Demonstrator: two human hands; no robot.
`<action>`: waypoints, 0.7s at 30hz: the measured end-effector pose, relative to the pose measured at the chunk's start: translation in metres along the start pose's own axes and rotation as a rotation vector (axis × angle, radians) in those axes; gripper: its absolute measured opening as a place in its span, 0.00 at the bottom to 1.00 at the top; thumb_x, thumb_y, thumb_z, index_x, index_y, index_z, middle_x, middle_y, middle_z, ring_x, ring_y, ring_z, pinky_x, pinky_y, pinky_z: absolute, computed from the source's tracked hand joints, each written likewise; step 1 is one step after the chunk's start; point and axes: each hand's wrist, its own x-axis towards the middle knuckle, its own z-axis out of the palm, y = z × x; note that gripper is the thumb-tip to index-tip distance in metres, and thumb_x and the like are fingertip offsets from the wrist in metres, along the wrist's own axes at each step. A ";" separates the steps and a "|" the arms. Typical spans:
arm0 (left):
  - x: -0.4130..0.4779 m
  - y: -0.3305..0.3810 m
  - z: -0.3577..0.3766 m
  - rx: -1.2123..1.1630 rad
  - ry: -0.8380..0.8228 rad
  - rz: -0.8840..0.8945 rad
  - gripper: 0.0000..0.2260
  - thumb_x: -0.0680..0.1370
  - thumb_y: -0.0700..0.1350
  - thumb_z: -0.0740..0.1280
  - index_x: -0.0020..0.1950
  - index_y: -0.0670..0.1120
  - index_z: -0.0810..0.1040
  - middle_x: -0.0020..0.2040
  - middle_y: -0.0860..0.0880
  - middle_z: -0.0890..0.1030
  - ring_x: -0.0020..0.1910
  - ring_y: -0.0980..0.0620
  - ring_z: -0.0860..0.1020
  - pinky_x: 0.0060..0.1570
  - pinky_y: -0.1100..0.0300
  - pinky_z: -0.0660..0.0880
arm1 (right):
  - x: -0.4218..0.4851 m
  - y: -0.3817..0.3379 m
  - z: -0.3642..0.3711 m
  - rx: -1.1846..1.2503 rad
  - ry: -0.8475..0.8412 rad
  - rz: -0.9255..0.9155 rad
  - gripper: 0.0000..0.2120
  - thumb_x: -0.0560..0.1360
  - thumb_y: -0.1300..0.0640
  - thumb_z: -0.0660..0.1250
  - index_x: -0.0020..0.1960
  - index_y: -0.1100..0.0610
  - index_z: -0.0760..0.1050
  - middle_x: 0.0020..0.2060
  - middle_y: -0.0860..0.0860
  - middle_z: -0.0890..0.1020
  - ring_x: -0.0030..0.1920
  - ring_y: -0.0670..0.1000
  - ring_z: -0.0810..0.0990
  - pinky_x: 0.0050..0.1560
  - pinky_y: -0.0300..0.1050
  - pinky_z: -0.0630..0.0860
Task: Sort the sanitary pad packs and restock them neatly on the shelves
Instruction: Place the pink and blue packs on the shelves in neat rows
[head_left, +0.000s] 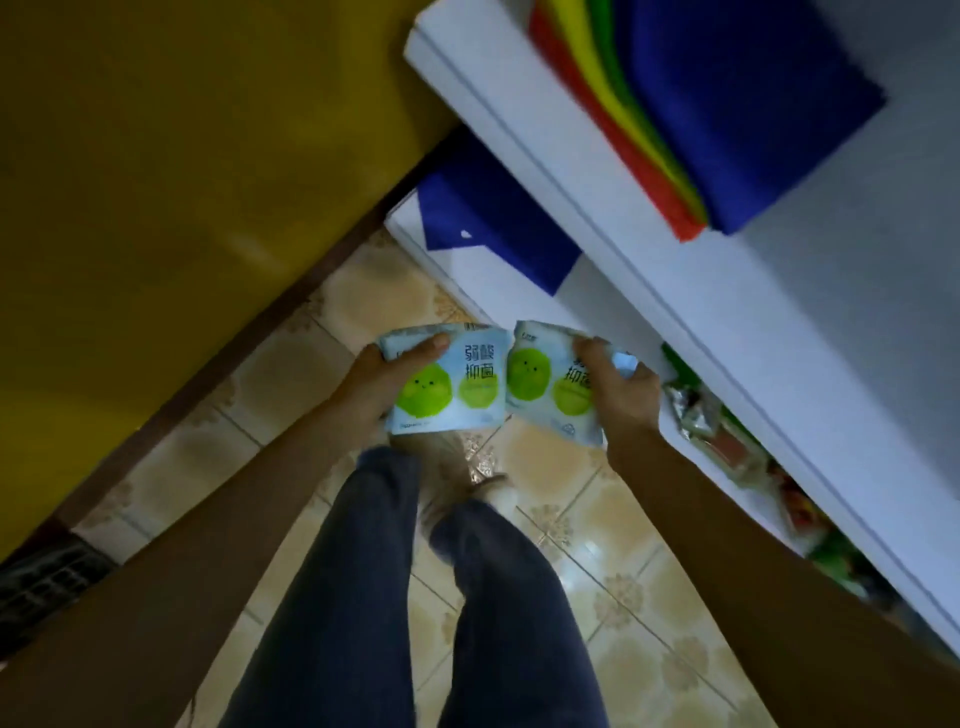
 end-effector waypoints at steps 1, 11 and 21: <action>-0.015 0.005 0.013 0.014 -0.023 -0.014 0.21 0.67 0.55 0.77 0.55 0.44 0.82 0.51 0.42 0.84 0.54 0.41 0.81 0.56 0.46 0.77 | -0.020 -0.003 -0.019 0.055 0.016 -0.003 0.18 0.63 0.39 0.74 0.40 0.52 0.78 0.42 0.53 0.85 0.43 0.54 0.84 0.49 0.52 0.81; -0.171 0.005 0.159 0.224 -0.284 0.112 0.27 0.64 0.57 0.76 0.57 0.43 0.81 0.51 0.41 0.84 0.53 0.39 0.82 0.55 0.41 0.78 | -0.181 0.065 -0.202 0.754 0.168 -0.016 0.15 0.70 0.44 0.72 0.47 0.56 0.80 0.44 0.57 0.85 0.43 0.56 0.85 0.50 0.56 0.81; -0.313 0.004 0.317 0.623 -0.579 0.639 0.28 0.63 0.36 0.79 0.57 0.51 0.72 0.54 0.46 0.81 0.49 0.52 0.81 0.46 0.58 0.80 | -0.261 0.088 -0.356 0.805 0.193 -0.422 0.20 0.69 0.63 0.74 0.56 0.52 0.71 0.50 0.55 0.82 0.45 0.52 0.82 0.45 0.51 0.81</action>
